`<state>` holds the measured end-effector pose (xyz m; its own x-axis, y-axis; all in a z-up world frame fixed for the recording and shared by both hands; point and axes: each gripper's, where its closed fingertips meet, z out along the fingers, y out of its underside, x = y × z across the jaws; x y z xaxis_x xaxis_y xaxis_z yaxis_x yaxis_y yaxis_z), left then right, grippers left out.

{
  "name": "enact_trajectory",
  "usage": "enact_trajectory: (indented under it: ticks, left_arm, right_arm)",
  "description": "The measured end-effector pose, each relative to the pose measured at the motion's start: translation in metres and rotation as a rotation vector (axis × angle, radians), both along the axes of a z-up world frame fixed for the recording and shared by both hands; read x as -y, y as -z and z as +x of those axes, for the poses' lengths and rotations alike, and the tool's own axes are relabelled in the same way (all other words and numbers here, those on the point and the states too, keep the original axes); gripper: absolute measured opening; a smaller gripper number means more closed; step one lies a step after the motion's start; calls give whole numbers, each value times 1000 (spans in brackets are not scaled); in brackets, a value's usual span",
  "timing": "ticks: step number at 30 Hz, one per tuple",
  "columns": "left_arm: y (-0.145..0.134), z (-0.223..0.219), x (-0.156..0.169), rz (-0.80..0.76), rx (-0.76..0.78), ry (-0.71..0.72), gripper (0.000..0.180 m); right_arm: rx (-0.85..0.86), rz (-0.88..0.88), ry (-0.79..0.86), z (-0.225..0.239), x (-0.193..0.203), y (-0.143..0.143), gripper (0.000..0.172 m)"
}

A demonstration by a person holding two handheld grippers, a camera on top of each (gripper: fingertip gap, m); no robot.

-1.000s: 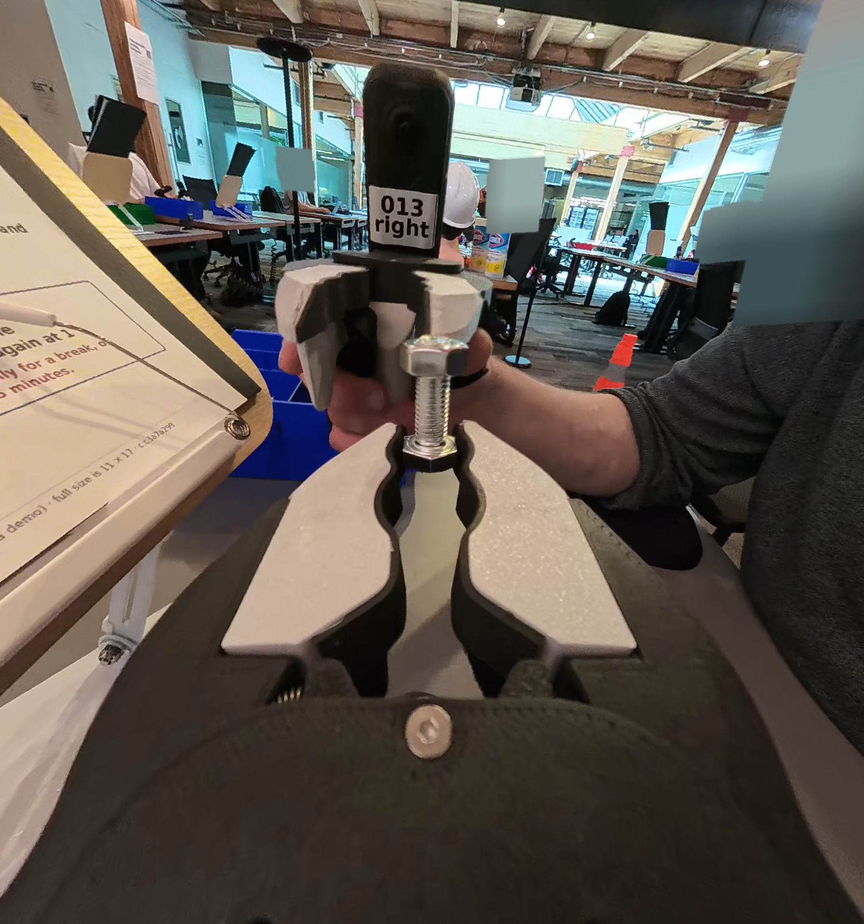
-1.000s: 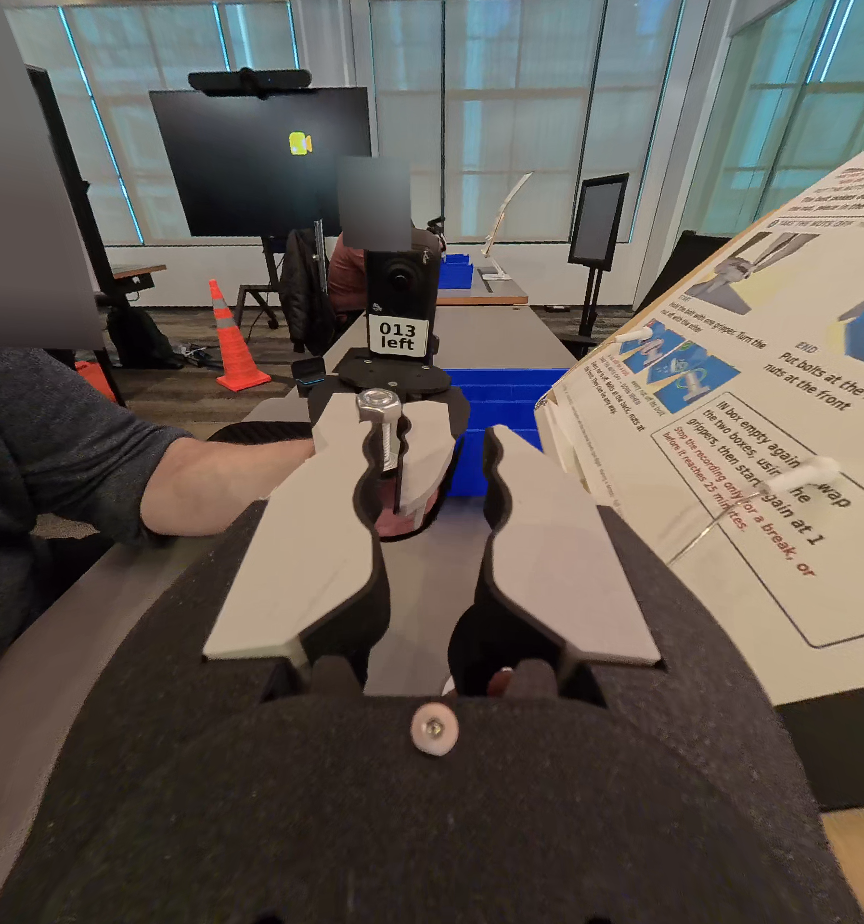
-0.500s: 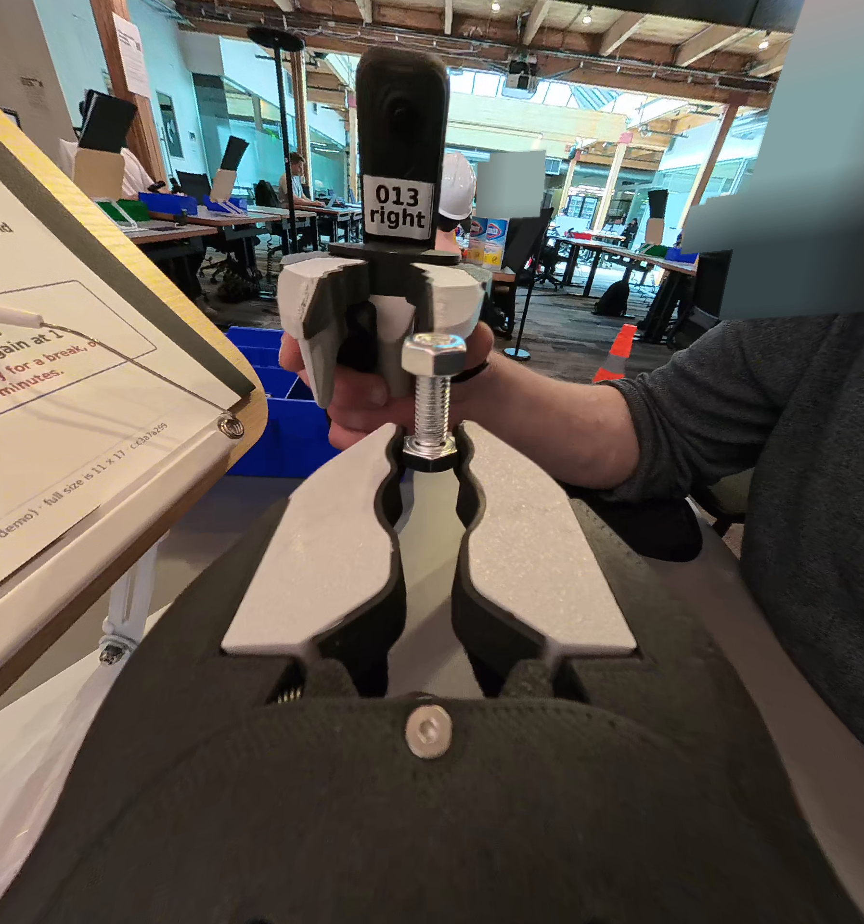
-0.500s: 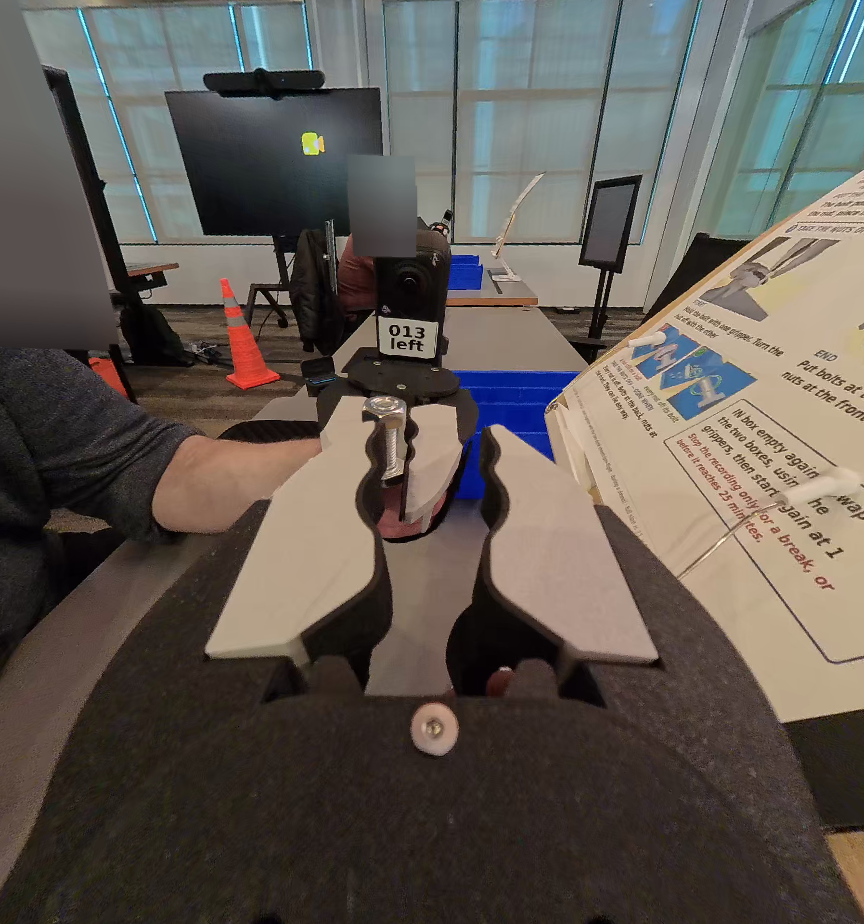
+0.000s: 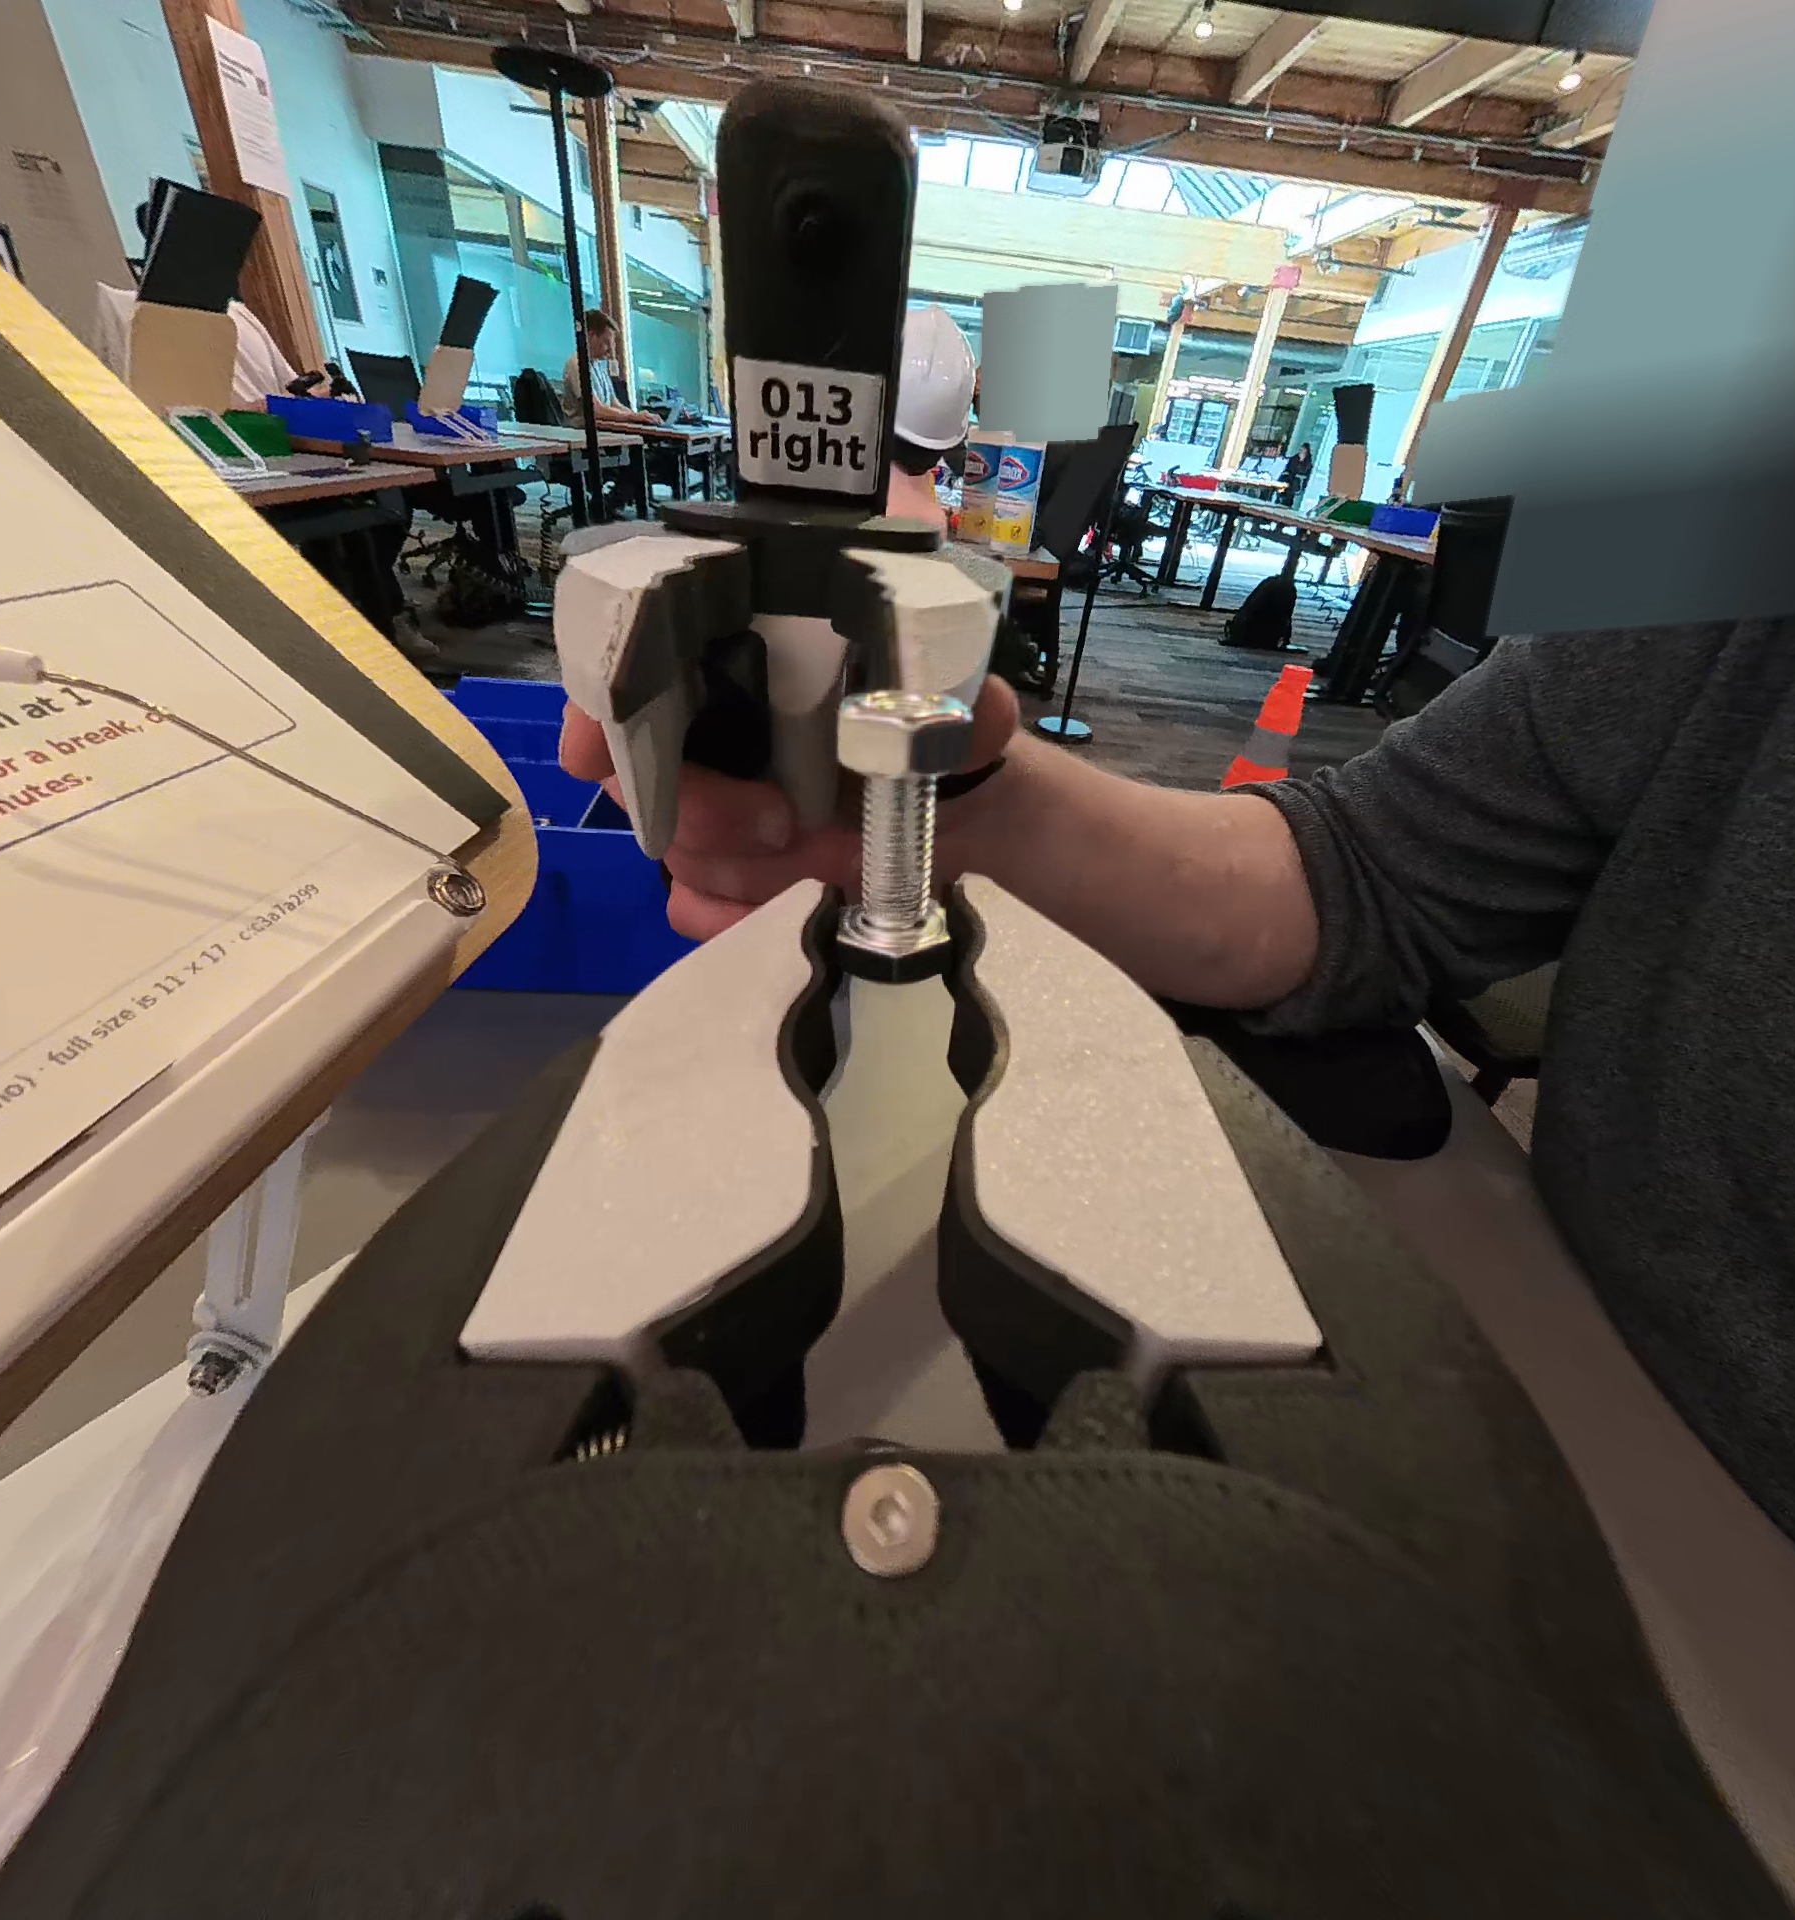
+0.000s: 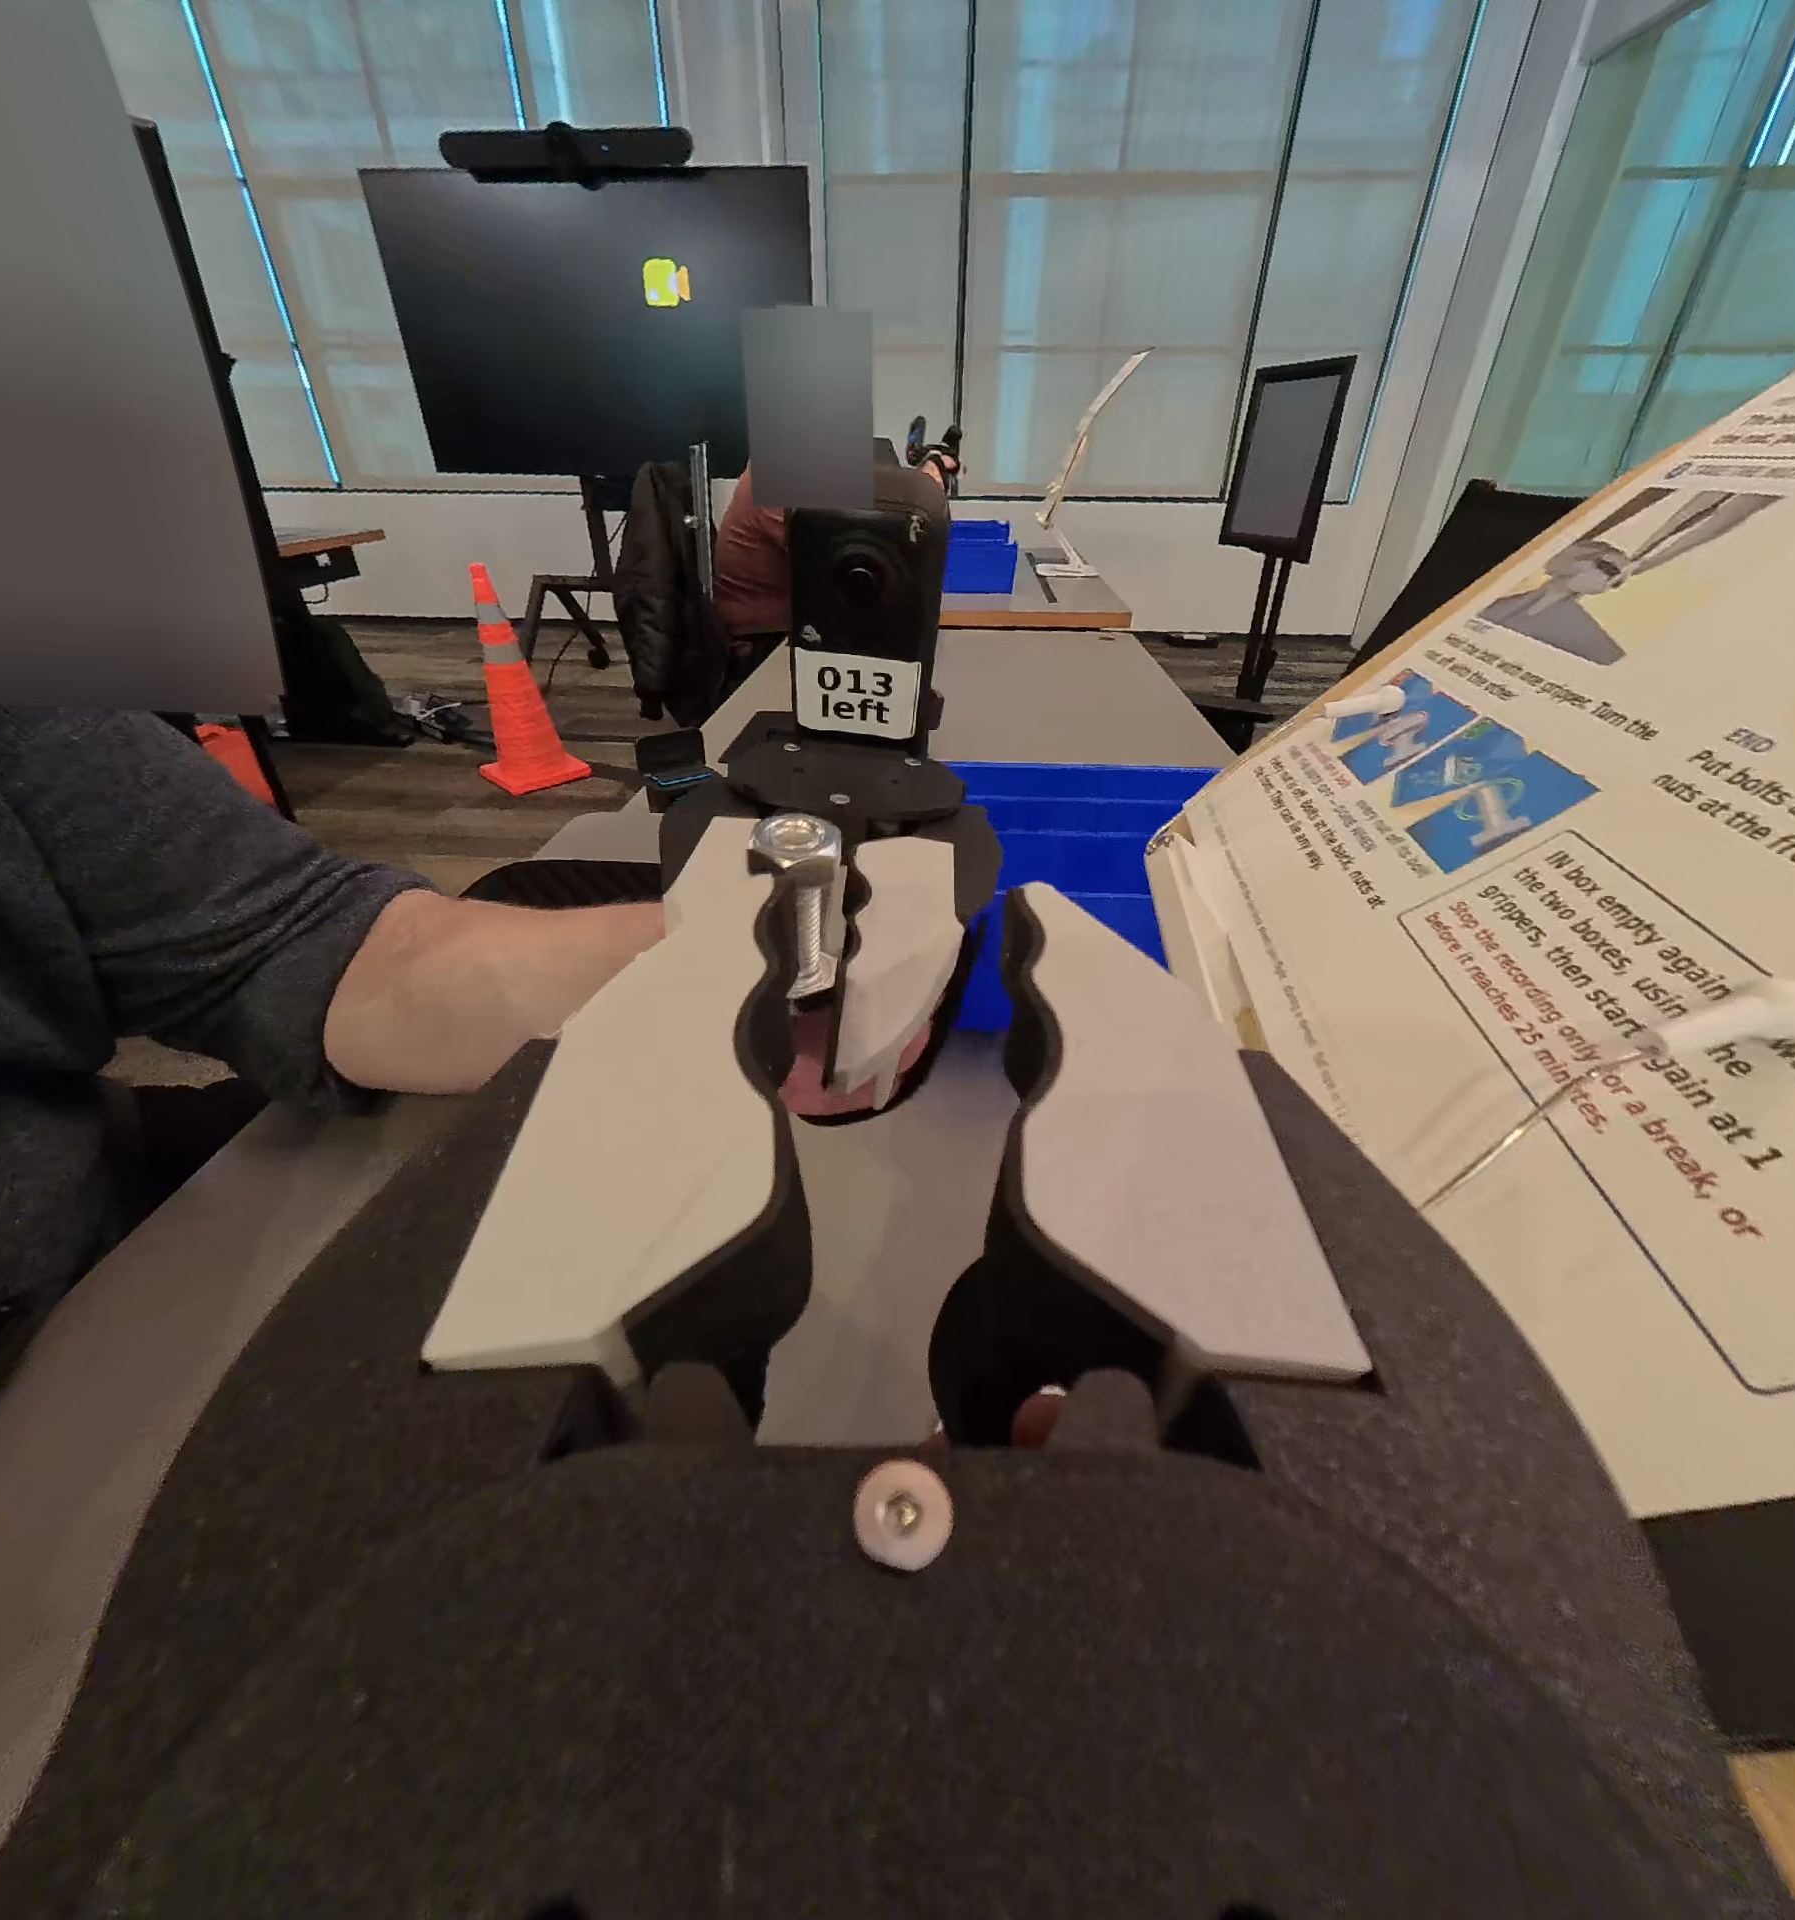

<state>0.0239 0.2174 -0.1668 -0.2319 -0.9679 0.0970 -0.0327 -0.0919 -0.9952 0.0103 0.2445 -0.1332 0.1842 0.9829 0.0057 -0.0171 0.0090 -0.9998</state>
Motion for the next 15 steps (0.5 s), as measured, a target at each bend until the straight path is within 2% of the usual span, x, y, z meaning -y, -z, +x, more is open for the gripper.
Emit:
enact_trajectory:
  ticks: [8, 15]
  left_arm:
    - [6, 4, 2, 12, -27, 5, 18]
    - [3, 2, 2, 3, -11, 7, 18]
  right_arm:
    - [21, 21, -42, -15, 12, -1, 40]
    - [5, 5, -43, -5, 8, 0, 41]
